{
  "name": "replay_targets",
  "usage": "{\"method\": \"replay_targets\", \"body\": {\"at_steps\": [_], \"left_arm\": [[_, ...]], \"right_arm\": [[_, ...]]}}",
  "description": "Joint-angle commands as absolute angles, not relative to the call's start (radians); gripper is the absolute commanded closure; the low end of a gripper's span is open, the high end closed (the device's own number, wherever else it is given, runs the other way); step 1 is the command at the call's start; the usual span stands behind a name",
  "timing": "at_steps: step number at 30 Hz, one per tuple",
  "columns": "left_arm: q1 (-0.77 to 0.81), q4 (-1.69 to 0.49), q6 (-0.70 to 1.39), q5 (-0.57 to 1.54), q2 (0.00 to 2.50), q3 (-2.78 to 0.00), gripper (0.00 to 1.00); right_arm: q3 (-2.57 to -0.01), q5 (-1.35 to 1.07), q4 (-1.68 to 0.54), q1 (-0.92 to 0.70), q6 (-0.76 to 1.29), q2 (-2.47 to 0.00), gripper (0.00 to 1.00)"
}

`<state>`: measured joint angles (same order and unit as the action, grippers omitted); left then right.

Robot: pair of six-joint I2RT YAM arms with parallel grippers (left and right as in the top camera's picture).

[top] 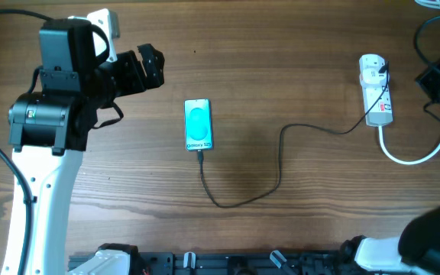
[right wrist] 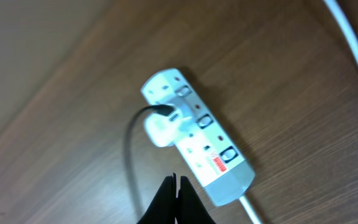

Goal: Plug charger to phone and switch on socket

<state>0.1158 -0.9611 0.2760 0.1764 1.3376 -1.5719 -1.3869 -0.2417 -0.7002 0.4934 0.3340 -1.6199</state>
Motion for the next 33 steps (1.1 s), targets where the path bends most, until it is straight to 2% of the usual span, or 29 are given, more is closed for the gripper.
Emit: {"method": "replay_targets", "body": {"at_steps": [1,7,12,33], "left_arm": [[0.11,-0.959,0.278,0.174,1.325,-1.565,0.0],[0.11,-0.959,0.278,0.174,1.325,-1.565,0.0],[0.11,-0.959,0.278,0.174,1.325,-1.565,0.0],[0.11,-0.959,0.278,0.174,1.325,-1.565,0.0]], "right_arm": [[-1.407,-0.229,-0.648,0.495,0.314,-1.74,0.95],[-1.407,-0.233,-0.538,0.495,0.308,-1.912,0.96],[-1.406,-0.237,-0.491,0.495,0.207,-2.003,0.95],[-1.398,-0.274,-0.423,0.455,0.086,-2.077,0.95]]}}
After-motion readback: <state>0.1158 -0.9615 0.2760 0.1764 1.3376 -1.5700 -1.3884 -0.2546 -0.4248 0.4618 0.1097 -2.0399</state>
